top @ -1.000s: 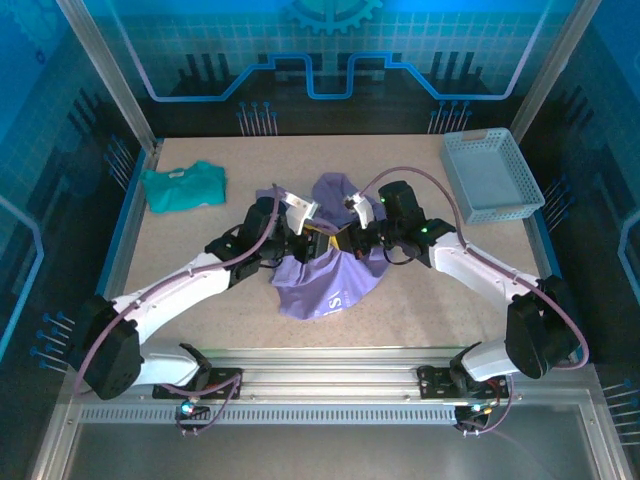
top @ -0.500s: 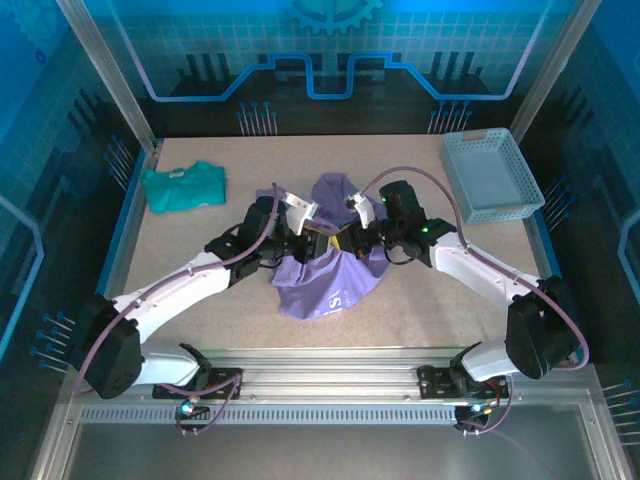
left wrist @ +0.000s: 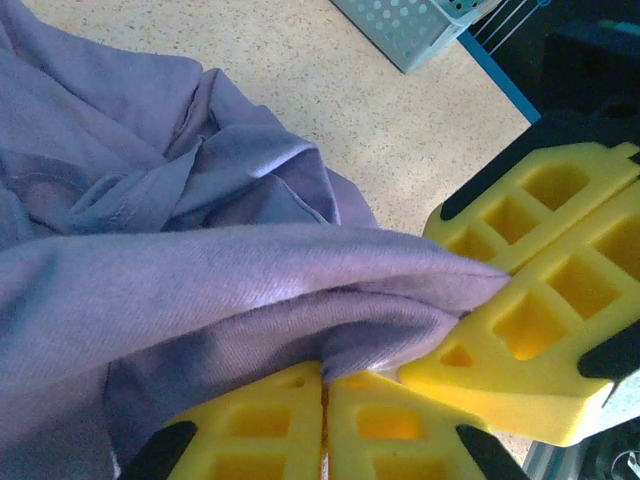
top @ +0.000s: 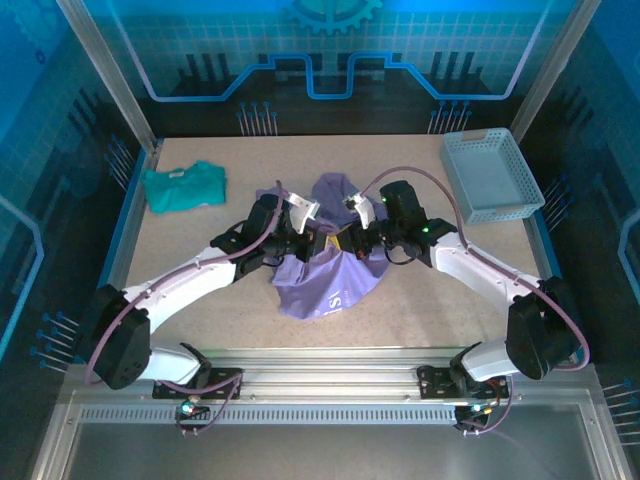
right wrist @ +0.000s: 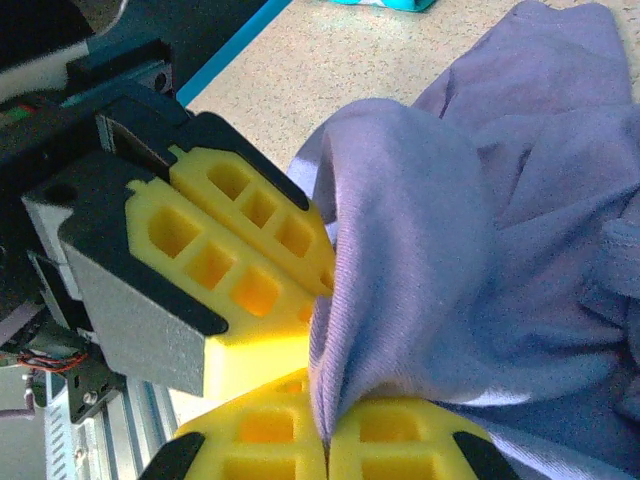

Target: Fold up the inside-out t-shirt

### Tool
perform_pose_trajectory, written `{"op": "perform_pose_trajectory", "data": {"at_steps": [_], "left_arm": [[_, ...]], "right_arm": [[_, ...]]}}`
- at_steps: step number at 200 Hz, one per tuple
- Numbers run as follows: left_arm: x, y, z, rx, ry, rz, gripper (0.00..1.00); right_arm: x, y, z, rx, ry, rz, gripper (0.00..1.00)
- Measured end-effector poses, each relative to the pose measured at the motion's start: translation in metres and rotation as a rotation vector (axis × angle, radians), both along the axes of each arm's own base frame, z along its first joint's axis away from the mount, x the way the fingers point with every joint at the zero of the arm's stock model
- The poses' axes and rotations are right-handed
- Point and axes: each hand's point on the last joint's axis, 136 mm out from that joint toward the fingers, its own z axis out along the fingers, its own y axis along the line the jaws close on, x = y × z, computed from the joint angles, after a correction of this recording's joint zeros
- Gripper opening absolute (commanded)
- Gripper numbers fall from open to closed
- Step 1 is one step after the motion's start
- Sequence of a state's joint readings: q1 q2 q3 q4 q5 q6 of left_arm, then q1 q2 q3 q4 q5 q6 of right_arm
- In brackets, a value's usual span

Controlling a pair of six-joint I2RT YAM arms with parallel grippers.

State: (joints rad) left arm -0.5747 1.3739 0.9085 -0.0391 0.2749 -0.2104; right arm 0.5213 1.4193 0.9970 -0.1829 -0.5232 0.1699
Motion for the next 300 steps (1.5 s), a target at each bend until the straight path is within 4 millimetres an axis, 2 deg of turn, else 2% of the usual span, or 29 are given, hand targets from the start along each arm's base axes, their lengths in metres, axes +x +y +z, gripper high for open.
{"op": "perform_pose_trajectory", "data": {"at_steps": [45,83,114,126,138,157,177,194,226,251,268,284,300], "left_arm": [[-0.002,-0.001,-0.001,-0.013,0.015,-0.015,0.16],[0.000,-0.003,-0.002,-0.015,0.022,-0.020,0.16],[0.003,-0.007,-0.002,-0.020,0.033,-0.027,0.00],[0.003,-0.008,-0.002,-0.027,0.040,-0.028,0.00],[0.004,-0.008,-0.001,-0.035,0.048,-0.022,0.00],[0.004,-0.011,0.006,-0.082,0.071,-0.004,0.00],[-0.001,-0.013,0.024,-0.196,0.091,0.023,0.00],[-0.009,-0.013,0.035,-0.282,0.118,0.044,0.00],[-0.015,-0.011,0.041,-0.358,0.158,0.092,0.00],[-0.014,-0.006,0.045,-0.373,0.157,0.135,0.00],[-0.013,-0.003,0.050,-0.386,0.150,0.154,0.00],[-0.013,-0.002,0.054,-0.395,0.141,0.157,0.00],[-0.014,-0.001,0.059,-0.404,0.130,0.154,0.00]], "right_arm": [[-0.001,-0.004,-0.006,-0.037,-0.019,0.012,0.00],[-0.002,-0.004,-0.007,-0.045,-0.025,0.021,0.00],[-0.002,-0.004,-0.007,-0.048,-0.032,0.027,0.00],[-0.002,-0.005,-0.009,-0.056,-0.035,0.026,0.00],[0.000,-0.009,-0.012,-0.087,-0.034,0.003,0.06],[0.017,-0.029,-0.019,-0.210,-0.037,-0.126,0.17],[0.035,-0.050,-0.014,-0.307,-0.067,-0.271,0.30],[0.035,-0.057,-0.008,-0.330,-0.090,-0.336,0.35],[0.007,-0.049,0.017,-0.271,-0.166,-0.321,0.40],[-0.018,-0.034,0.032,-0.196,-0.207,-0.266,0.43],[-0.033,-0.017,0.032,-0.156,-0.202,-0.210,0.44],[-0.038,-0.005,0.027,-0.138,-0.185,-0.171,0.44],[-0.033,0.003,0.018,-0.140,-0.170,-0.164,0.36]]}}
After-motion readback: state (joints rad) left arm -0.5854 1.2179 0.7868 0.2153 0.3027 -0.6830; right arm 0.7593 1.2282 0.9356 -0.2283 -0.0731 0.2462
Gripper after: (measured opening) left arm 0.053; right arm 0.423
